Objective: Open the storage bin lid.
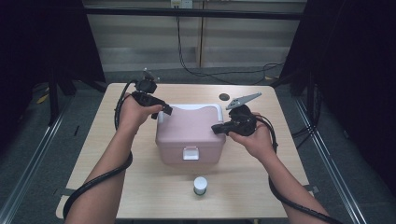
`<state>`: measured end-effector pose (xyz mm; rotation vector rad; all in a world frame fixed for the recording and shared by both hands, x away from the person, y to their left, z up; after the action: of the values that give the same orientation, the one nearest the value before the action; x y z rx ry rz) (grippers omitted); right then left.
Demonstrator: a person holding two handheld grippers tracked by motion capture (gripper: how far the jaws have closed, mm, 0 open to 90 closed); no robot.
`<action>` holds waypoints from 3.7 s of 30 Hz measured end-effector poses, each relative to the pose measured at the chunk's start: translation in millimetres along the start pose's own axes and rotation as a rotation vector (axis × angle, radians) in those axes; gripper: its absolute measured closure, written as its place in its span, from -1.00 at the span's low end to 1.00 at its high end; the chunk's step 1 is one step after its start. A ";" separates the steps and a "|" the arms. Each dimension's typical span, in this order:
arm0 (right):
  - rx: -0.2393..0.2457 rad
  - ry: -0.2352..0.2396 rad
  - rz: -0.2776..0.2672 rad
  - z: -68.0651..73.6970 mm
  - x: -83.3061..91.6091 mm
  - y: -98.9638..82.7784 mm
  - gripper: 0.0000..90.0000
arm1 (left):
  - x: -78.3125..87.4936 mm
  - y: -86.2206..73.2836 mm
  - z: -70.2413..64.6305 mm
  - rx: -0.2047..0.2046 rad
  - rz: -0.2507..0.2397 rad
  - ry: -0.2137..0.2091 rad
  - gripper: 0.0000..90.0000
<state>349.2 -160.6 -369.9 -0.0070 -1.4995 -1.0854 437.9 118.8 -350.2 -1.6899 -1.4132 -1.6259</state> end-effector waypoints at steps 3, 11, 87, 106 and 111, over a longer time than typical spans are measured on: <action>0.004 -0.007 0.004 0.7 0.1 0.3 1.00 | -6.2 0.8 1.0 0.012 -0.001 -0.019 -0.29; 0.000 -0.008 0.002 0.5 -0.3 0.4 1.00 | -13.7 3.3 0.9 0.025 0.010 -0.024 -0.34; -0.043 -0.032 0.003 3.6 -1.1 1.5 1.00 | 35.4 -16.0 -23.8 -0.084 0.004 0.001 -0.18; -0.030 -0.045 0.009 5.1 -1.0 2.1 1.00 | 22.0 -13.5 -16.7 -0.053 0.007 0.044 -0.23; -0.030 -0.043 0.009 4.9 -1.0 2.1 1.00 | 17.7 -12.2 -12.5 -0.037 0.004 0.056 -0.19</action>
<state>346.8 -156.0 -368.6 -0.0579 -1.5198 -1.1071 417.9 120.1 -335.3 -1.6533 -1.3599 -1.6935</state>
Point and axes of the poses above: each handheld gripper's, and its own axes: x roughly backward along the jaws, y roughly out of its top, z roughly to its left, the point moved 2 cm from there along -x, roughly forward along the jaws, and after that the axes turned 10 degrees about z, right-handed, at the moved point
